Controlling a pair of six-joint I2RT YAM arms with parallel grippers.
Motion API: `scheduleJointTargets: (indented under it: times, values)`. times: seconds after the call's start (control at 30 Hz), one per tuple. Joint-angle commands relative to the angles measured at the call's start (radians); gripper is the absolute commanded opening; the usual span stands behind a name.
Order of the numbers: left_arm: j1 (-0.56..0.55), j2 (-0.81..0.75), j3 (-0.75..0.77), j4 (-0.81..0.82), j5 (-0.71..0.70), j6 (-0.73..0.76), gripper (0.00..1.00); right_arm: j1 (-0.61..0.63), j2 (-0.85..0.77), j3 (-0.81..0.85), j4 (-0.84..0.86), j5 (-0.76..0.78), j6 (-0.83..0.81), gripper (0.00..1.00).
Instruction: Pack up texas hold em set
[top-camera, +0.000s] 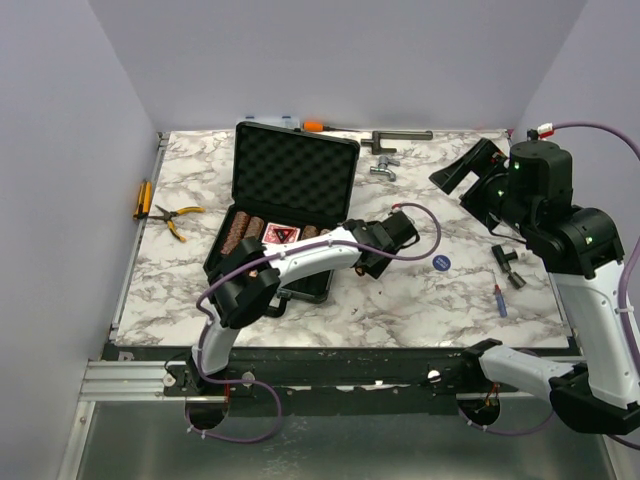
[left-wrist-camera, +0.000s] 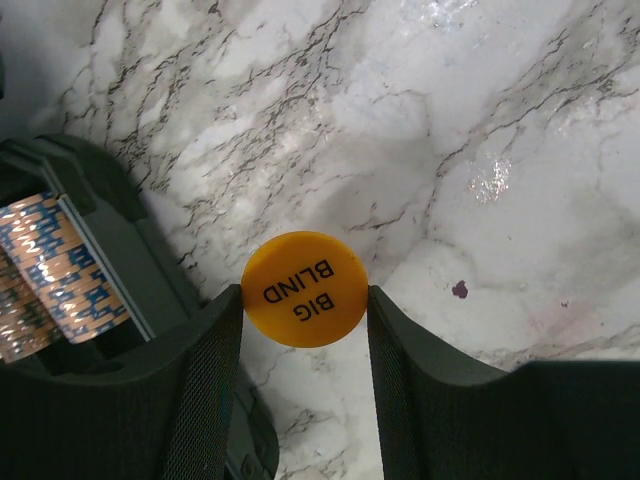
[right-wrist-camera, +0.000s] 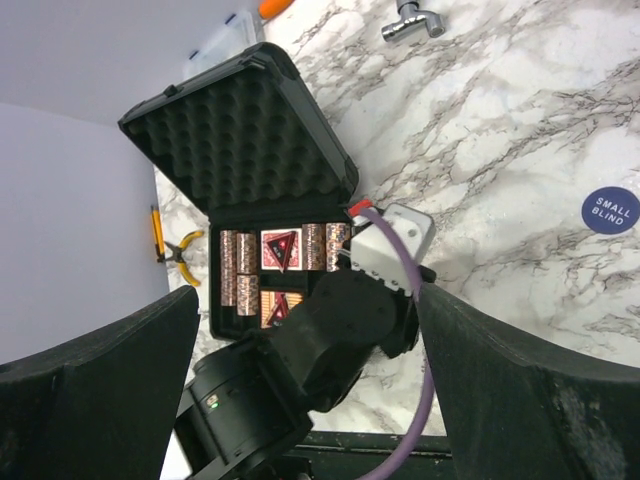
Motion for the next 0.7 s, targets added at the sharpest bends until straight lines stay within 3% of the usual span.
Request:
scheduleJointTargets:
  times: [0.0, 0.33, 0.67]
  values:
    - [-0.003, -0.093, -0.045, 0.008, -0.056, -0.018, 0.45, 0.002, -0.017, -0.016, -0.004, 0.027, 0.013, 0.93]
    - [0.057, -0.242, -0.147, 0.017, -0.05, -0.068, 0.46, 0.002, -0.012, -0.016, 0.012, 0.013, 0.02, 0.92]
    - [0.215, -0.362, -0.283, 0.042, -0.001, -0.109, 0.46, 0.002, -0.005, -0.029, 0.032, -0.016, 0.029, 0.91]
